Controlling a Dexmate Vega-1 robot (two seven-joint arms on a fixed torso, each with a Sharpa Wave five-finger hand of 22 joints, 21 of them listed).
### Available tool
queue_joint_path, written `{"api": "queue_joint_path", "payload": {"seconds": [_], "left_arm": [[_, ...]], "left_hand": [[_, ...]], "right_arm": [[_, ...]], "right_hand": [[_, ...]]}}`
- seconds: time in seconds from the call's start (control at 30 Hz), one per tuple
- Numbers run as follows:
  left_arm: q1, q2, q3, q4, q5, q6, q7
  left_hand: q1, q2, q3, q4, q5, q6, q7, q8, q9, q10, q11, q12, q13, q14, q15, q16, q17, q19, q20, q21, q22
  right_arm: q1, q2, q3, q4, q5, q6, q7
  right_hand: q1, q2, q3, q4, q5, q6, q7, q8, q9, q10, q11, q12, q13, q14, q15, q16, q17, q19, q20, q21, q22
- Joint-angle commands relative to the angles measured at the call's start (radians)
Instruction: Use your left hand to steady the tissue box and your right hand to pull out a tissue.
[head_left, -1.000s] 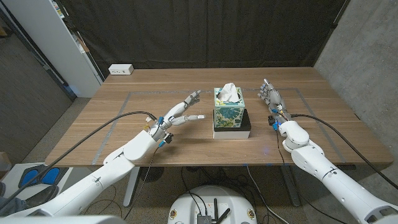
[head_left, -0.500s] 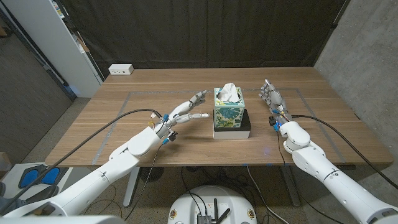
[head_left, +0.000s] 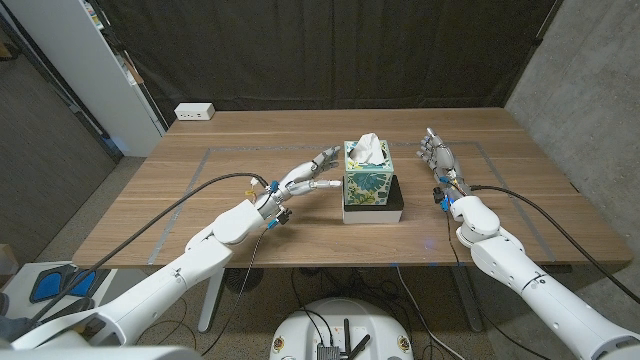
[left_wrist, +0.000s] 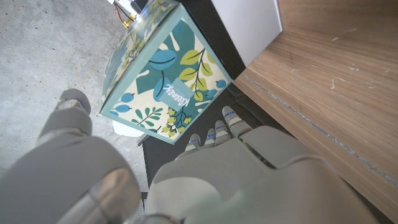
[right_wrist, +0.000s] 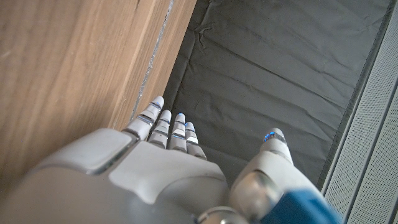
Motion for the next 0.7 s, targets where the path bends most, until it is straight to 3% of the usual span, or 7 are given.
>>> {"api": "queue_joint_path", "payload": {"seconds": [0.03,0.5,0.7], "left_arm": [[-0.026,-0.020,0.016,0.027,-0.008,-0.001,-0.027],[-0.045,-0.038,0.023,0.046,-0.025,0.009,-0.039],[-0.030,-0.044,0.012,0.027,0.016,0.021,0.018]], "left_hand": [[0.005,-0.001,-0.006,-0.001,0.002,-0.138,0.086,0.009,0.001,-0.053,0.005,0.009,0.000,0.000,0.004,0.004,-0.001,-0.009,0.000,0.002,0.000],[0.011,0.004,-0.006,-0.002,0.003,-0.131,0.087,0.015,0.000,-0.043,-0.001,0.016,-0.002,0.014,-0.001,0.010,-0.002,0.000,-0.006,0.006,0.000],[0.014,0.006,-0.005,-0.002,0.004,-0.128,0.087,0.016,0.000,-0.039,-0.001,0.018,-0.003,0.017,-0.004,0.011,-0.002,0.002,-0.006,0.007,-0.001]], "right_arm": [[-0.003,-0.003,0.004,-0.005,-0.001,-0.002,-0.004],[-0.010,-0.001,0.012,0.002,0.006,0.009,-0.005],[-0.011,0.002,0.013,0.006,0.008,0.017,-0.002]], "right_hand": [[-0.005,0.002,0.004,-0.003,0.001,0.003,-0.002,-0.003,0.004,0.008,0.001,0.001,-0.001,0.007,0.003,0.000,-0.001,0.005,0.005,0.002,0.003],[-0.005,0.002,0.003,-0.003,0.001,0.003,-0.003,-0.003,0.004,0.008,0.002,0.001,-0.001,0.007,0.005,0.000,-0.001,0.004,0.006,0.002,0.003],[-0.006,0.002,0.003,-0.003,0.001,0.002,-0.006,-0.004,0.004,0.008,0.001,0.000,-0.001,0.006,0.005,-0.001,-0.002,0.003,0.007,0.002,0.003]]}}
